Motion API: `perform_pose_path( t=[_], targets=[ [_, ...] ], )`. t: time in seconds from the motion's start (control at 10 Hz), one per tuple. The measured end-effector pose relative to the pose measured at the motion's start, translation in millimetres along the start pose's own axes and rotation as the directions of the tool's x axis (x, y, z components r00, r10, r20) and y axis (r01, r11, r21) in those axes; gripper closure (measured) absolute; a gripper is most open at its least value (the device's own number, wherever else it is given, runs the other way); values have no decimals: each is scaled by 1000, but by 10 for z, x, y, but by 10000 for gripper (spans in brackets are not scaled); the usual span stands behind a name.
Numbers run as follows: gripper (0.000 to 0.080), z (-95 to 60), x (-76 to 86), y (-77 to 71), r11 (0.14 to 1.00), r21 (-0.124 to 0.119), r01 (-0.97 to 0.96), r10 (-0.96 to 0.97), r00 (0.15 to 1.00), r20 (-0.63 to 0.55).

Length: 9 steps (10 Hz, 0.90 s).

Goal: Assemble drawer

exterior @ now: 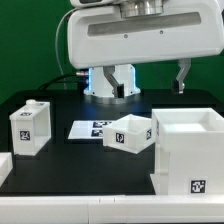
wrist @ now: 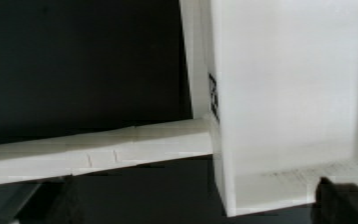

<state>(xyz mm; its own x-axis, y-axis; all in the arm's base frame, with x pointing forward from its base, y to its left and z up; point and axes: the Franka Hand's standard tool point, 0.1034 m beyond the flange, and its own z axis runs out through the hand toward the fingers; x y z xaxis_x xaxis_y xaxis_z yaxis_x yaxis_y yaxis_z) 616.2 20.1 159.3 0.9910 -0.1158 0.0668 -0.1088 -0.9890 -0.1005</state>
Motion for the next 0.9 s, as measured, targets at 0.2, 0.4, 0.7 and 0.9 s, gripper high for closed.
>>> perform_pose_path(
  t=[0.2, 0.4, 0.7, 0.9],
  targets=[
    [150, 2, -6, 4, 1000, 0, 5, -5, 1000, 0],
    [150, -60, -204, 83, 986, -10, 167, -168, 985, -40],
    [150, -40, -594, 128, 960, -38, 279, -281, 955, -95],
    [150, -54, -530, 135, 961, -35, 275, -277, 957, -89]
  ],
)
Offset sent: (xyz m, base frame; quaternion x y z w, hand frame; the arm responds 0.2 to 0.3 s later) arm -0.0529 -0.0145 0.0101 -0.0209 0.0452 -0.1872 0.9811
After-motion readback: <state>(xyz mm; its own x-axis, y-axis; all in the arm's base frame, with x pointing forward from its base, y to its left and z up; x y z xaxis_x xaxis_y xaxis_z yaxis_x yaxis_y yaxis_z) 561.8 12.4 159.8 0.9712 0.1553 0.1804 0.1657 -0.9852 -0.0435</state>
